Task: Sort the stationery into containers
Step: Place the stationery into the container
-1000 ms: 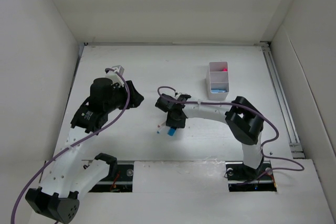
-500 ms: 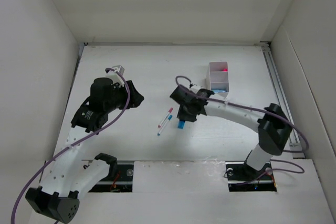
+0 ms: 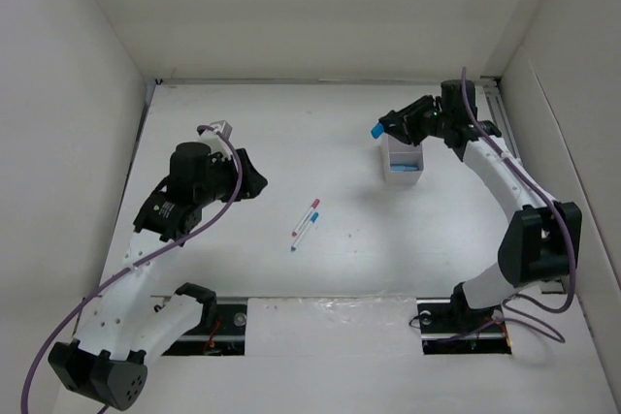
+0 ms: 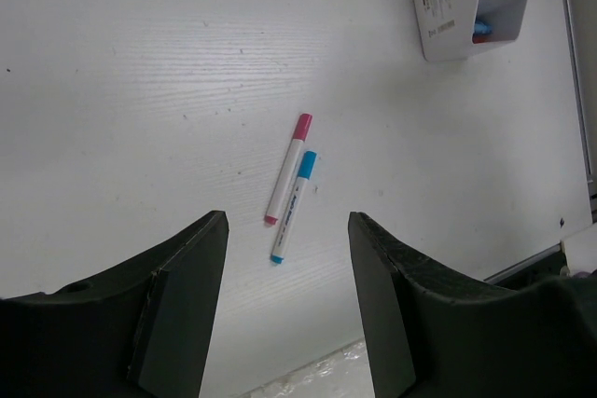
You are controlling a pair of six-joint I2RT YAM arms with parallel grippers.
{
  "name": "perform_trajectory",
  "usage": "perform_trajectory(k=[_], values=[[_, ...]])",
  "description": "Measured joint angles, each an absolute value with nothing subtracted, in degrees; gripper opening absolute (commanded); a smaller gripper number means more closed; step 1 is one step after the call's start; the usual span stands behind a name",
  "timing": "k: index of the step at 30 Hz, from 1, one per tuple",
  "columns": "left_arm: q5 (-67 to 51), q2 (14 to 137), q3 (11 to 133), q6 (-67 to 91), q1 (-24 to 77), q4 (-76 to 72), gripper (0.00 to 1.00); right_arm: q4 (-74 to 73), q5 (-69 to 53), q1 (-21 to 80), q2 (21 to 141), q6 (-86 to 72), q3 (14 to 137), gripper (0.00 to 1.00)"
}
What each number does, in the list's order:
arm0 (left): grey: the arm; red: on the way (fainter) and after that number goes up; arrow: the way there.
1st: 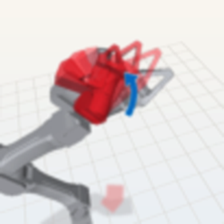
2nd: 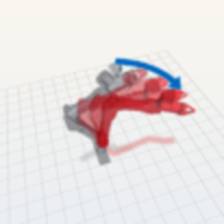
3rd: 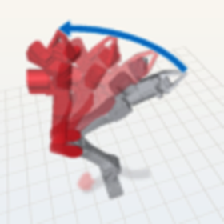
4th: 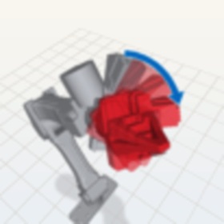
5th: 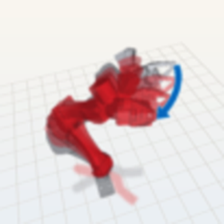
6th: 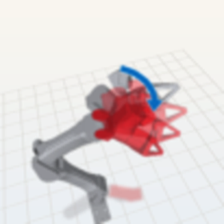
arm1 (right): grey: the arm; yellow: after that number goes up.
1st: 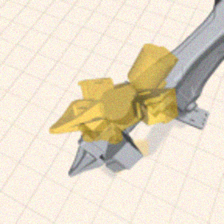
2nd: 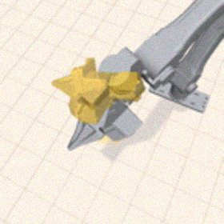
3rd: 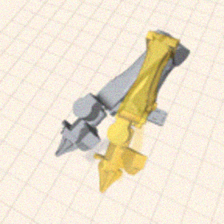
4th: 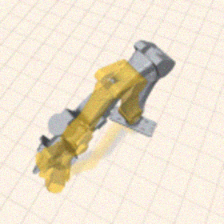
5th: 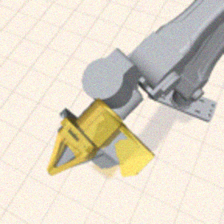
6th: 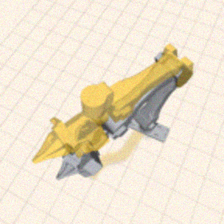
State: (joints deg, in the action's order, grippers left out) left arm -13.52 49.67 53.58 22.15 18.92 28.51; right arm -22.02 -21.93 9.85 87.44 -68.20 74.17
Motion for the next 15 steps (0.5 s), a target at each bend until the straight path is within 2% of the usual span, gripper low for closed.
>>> perform_trajectory(k=[5,15], values=[[-13.50,49.65,53.58,22.15,18.92,28.53,0.51,-15.49,-29.47,4.91,91.37,-74.83,70.35,0.11],[-13.50,49.58,53.60,22.15,18.92,28.56,0.51,-6.87,-34.22,0.49,93.45,-82.50,68.88,0.11]])
